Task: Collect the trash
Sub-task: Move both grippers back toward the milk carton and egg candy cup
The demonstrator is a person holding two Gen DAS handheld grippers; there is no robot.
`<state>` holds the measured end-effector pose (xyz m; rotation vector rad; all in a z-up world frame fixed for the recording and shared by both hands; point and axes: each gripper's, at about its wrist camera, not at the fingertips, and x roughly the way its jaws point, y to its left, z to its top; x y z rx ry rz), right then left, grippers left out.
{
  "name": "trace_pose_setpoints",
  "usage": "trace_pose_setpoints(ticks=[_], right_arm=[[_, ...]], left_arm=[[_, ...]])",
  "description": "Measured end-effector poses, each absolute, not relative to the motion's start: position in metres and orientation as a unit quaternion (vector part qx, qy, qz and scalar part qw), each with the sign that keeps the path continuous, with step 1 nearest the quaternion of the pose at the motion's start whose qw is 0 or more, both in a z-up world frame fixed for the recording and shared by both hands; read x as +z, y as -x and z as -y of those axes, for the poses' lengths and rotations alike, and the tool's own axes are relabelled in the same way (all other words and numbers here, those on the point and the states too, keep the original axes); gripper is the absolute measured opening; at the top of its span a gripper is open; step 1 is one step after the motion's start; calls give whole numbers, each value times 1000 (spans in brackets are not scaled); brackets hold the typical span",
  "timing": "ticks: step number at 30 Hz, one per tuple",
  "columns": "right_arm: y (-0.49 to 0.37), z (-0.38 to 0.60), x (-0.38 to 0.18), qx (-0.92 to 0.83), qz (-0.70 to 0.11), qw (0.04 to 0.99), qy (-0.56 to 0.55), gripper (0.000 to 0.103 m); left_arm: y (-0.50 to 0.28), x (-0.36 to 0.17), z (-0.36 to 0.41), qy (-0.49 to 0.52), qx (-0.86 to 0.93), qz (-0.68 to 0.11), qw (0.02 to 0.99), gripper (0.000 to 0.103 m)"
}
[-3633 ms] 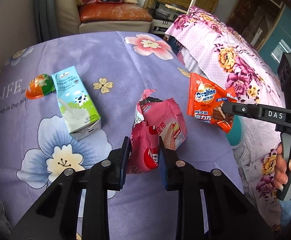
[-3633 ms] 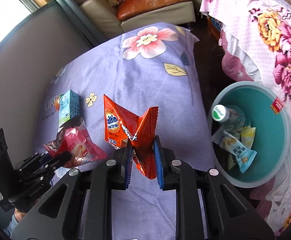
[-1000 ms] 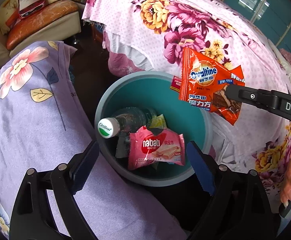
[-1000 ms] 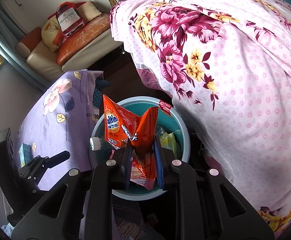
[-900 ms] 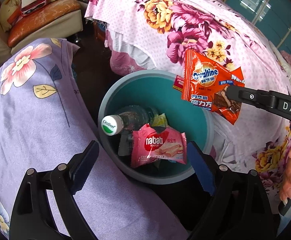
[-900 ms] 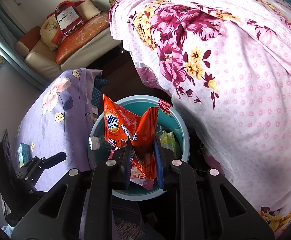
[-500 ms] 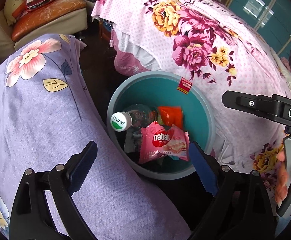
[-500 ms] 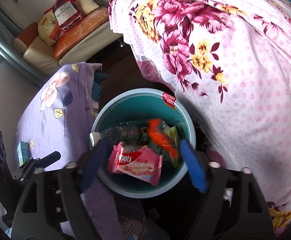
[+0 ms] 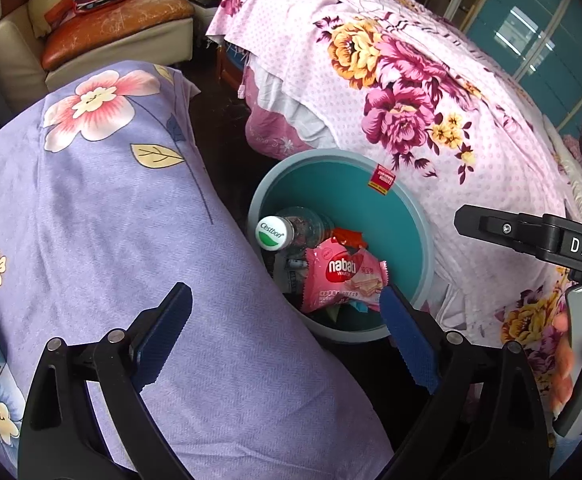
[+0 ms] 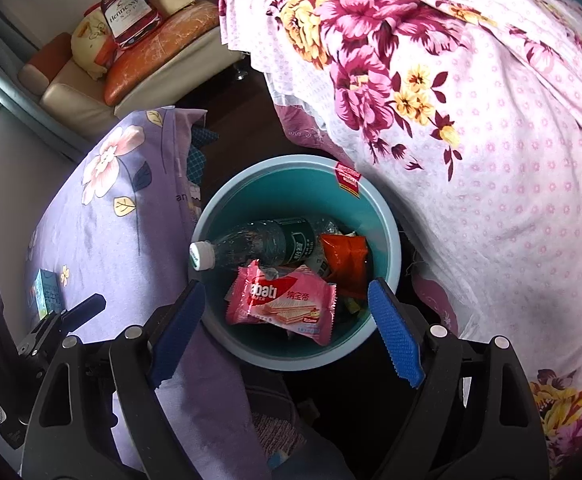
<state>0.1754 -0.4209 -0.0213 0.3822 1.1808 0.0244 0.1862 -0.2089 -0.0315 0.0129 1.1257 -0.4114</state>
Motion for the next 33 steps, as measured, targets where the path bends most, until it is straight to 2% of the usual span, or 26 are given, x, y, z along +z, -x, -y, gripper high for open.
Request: trace_pose_setpoints(ticks=[19, 33], right_arm=[[-169, 331, 13, 44, -560, 820, -114, 82], [-178, 224, 28, 95, -569, 814, -65, 82]], left_arm=[[-166, -8, 114, 55, -160, -507, 845, 96], [-144, -1, -1, 108, -99, -488, 861, 97]])
